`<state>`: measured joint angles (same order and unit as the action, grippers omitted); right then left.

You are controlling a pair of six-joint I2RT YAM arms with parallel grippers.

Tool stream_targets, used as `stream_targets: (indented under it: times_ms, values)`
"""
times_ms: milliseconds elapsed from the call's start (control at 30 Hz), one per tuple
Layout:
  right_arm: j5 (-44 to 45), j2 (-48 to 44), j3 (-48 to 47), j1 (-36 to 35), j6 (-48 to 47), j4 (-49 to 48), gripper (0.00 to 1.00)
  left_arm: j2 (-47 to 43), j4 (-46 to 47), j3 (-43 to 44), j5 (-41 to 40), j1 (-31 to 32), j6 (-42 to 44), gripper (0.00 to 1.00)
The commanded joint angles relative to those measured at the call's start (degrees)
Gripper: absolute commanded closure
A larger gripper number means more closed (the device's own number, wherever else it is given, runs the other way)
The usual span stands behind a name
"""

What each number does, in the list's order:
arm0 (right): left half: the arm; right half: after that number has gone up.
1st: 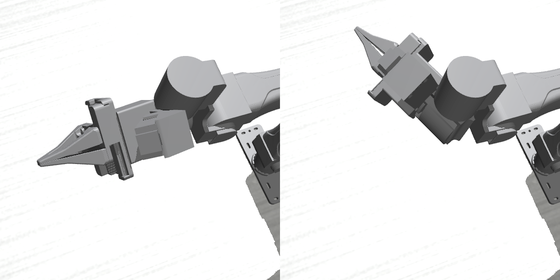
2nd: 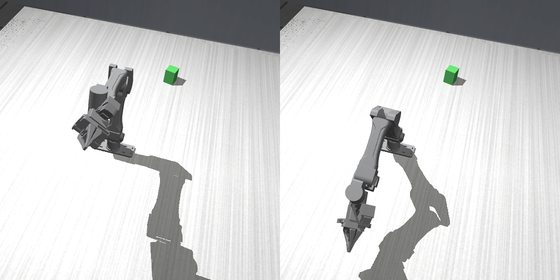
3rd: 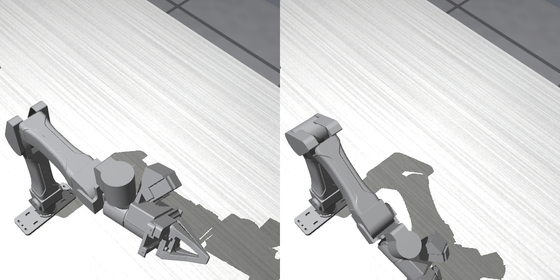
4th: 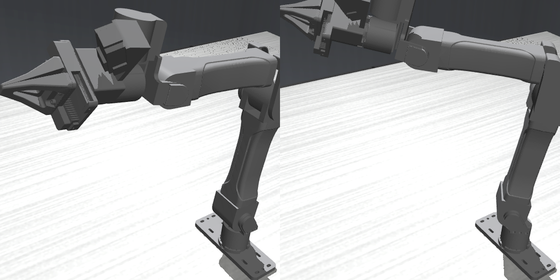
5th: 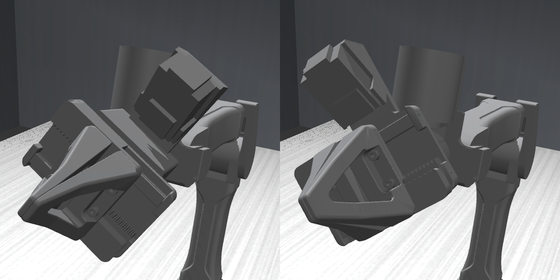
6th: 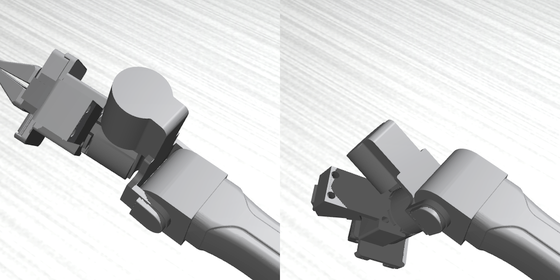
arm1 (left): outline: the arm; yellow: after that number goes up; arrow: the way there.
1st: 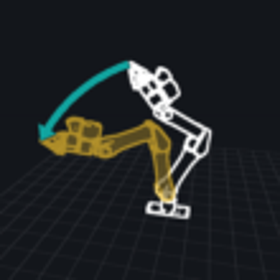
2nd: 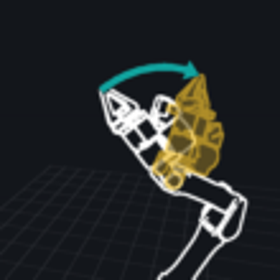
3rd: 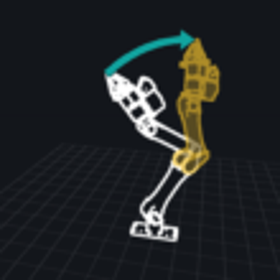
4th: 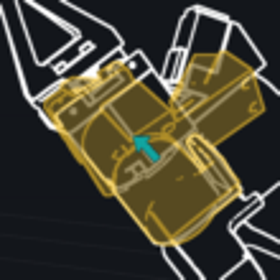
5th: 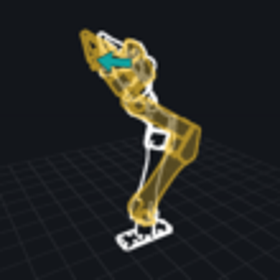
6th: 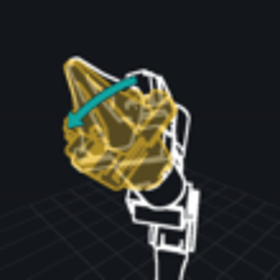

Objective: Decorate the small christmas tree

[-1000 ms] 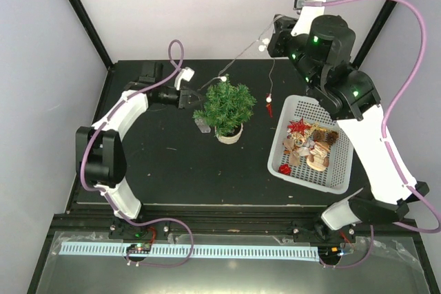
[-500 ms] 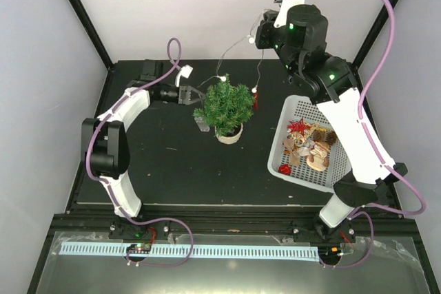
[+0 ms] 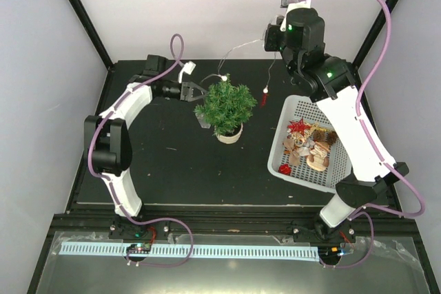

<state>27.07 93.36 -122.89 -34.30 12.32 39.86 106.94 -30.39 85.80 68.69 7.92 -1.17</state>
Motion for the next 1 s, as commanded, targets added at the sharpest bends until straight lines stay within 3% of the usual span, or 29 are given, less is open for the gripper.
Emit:
stream_targets:
  times_ms: [0,367,967]
  values:
    - [2.5,-1.4,0.5,1.1,0.3,0.0,0.99,1.0,-2.3,3.1,1.8,0.8,1.1,0.92]
    - [2.6,2.8,-6.8,2.4,2.0,0.6,0.99,1.9,-2.8,3.4,2.2,1.0,1.3,0.98]
    - [-1.2,11.8,-16.6,3.4,3.2,-1.3,0.99,1.5,-1.0,3.1,2.2,0.9,-0.7,0.98]
